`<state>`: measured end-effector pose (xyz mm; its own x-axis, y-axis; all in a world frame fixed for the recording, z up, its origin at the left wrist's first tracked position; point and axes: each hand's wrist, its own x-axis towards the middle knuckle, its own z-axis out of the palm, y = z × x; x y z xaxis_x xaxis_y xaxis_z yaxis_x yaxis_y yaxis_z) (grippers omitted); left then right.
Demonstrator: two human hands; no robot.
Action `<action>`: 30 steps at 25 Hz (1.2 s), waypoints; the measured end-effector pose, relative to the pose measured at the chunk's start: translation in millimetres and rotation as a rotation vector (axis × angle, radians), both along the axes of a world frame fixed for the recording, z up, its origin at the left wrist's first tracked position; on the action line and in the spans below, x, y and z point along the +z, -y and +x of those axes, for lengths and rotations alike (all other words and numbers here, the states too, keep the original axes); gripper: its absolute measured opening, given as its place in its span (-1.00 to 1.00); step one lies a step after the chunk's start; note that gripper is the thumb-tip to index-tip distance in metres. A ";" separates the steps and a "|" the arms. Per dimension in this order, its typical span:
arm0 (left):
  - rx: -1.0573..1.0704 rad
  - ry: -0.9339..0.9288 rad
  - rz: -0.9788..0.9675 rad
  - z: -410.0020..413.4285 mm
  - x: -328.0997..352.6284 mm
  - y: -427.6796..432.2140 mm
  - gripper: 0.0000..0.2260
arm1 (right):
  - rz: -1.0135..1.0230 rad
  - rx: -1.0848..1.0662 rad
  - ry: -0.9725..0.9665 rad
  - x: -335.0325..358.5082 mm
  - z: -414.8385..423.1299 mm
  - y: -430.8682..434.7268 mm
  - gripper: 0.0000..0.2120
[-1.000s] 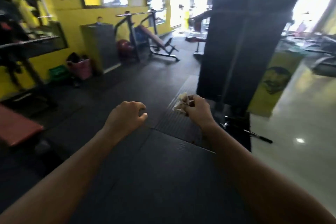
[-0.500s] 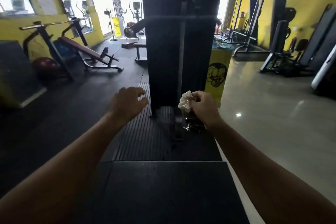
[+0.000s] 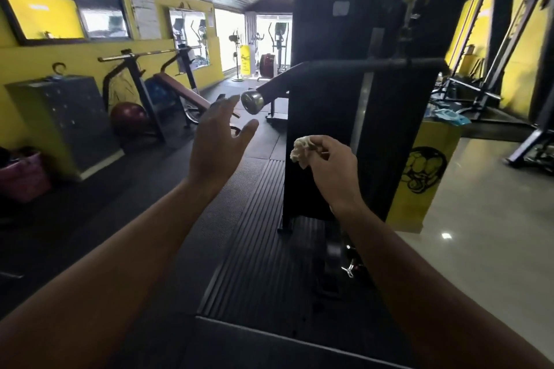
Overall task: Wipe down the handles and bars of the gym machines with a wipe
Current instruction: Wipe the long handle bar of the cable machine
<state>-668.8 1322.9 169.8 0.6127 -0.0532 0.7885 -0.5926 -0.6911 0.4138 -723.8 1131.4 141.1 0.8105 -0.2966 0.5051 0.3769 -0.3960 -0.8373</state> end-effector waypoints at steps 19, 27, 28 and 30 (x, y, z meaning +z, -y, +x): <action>-0.370 0.075 -0.125 187.8 -76.7 -31.7 -0.67 | -1.215 -0.182 0.442 -25.2 207.8 -48.2 -0.66; -0.329 0.021 -0.164 212.5 -93.7 -23.0 -0.64 | -1.044 -0.170 0.390 -34.2 246.4 -31.3 -0.72; -0.318 0.010 -0.166 213.3 -93.8 -20.9 -0.64 | -0.944 -0.219 0.357 -31.2 251.4 -23.8 -0.73; -0.299 0.005 -0.172 212.7 -93.3 -15.6 -0.65 | -0.905 -0.370 0.350 -26.7 256.1 -18.9 -0.73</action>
